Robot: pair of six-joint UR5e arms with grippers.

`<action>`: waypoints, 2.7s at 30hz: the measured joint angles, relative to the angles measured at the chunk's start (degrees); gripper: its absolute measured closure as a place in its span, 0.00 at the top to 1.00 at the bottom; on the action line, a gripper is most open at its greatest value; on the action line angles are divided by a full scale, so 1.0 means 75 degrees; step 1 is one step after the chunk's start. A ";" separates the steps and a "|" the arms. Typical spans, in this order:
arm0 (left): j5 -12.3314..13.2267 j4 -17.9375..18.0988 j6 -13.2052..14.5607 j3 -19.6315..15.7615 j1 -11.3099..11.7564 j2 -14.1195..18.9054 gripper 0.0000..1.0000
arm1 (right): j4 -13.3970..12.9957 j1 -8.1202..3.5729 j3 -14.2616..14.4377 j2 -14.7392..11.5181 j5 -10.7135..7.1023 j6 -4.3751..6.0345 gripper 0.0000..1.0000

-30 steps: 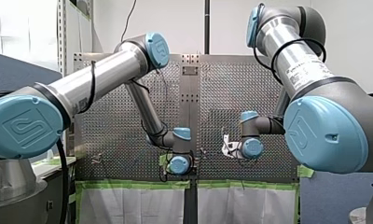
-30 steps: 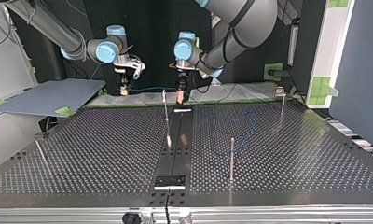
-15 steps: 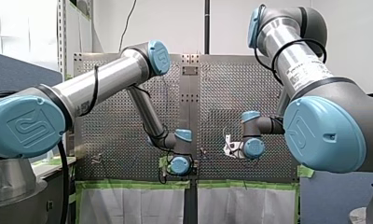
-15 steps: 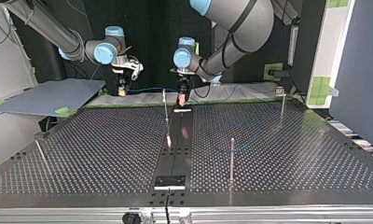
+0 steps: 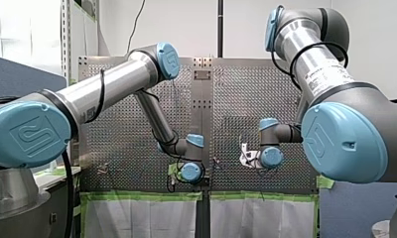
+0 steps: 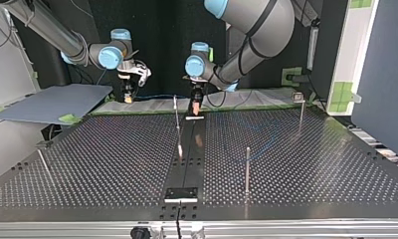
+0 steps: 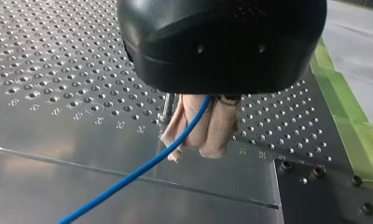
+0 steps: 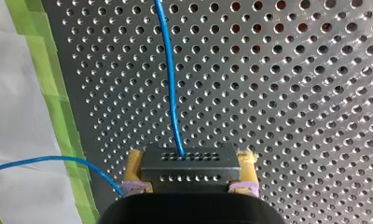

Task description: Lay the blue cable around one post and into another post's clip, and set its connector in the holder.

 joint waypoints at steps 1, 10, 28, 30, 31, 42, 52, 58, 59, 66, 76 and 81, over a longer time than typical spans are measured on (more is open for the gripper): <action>0.0004 0.0007 -0.0007 0.0005 0.0005 0.0000 0.00 | -0.0012 -0.0010 -0.0001 0.0003 0.0000 -0.0007 0.23; 0.0052 0.0148 -0.0116 0.0205 0.0048 0.0002 0.00 | -0.0054 -0.0086 -0.0081 0.0108 -0.0008 -0.0067 0.23; 0.0328 0.0480 0.0041 0.0321 0.0168 0.0002 0.00 | 0.0313 -0.0276 -0.0743 0.0515 -0.0015 -0.0200 0.23; 0.0334 0.0464 0.0043 0.0322 0.0205 0.0002 0.00 | 0.0354 -0.0313 -0.0833 0.0516 -0.0017 -0.0202 0.23; 0.0336 0.0455 0.0044 0.0323 0.0220 0.0002 0.00 | 0.0373 -0.0328 -0.0872 0.0517 -0.0019 -0.0203 0.23; 0.0557 0.0292 0.0053 0.0323 0.0291 0.0002 0.16 | 0.0631 -0.0417 -0.1039 0.0520 -0.0048 -0.0264 0.23; 0.0437 -0.0407 0.0233 0.0309 0.0275 0.0002 1.00 | 0.0811 -0.0420 -0.1042 0.0531 -0.0061 -0.0324 0.23; 0.0150 -0.0906 0.0447 0.0297 0.0252 0.0027 1.00 | 0.0904 -0.0420 -0.1042 0.0540 -0.0077 -0.0344 0.23; 0.0181 -0.0992 0.0511 0.0284 0.0238 0.0050 1.00 | 0.0925 -0.0421 -0.1042 0.0540 -0.0078 -0.0350 0.23; 0.0582 -0.1434 0.0960 -0.0015 0.0143 0.0344 1.00 | 0.1033 -0.0418 -0.1042 0.0541 -0.0076 -0.0366 0.23; 0.1053 -0.1331 0.1190 -0.0657 0.0104 0.0960 1.00 | 0.1150 -0.0376 -0.1041 0.0547 -0.0074 -0.0376 0.23; 0.1255 -0.1387 0.1248 -0.0713 0.0005 0.1003 1.00 | 0.1183 -0.0372 -0.1041 0.0549 -0.0074 -0.0383 0.23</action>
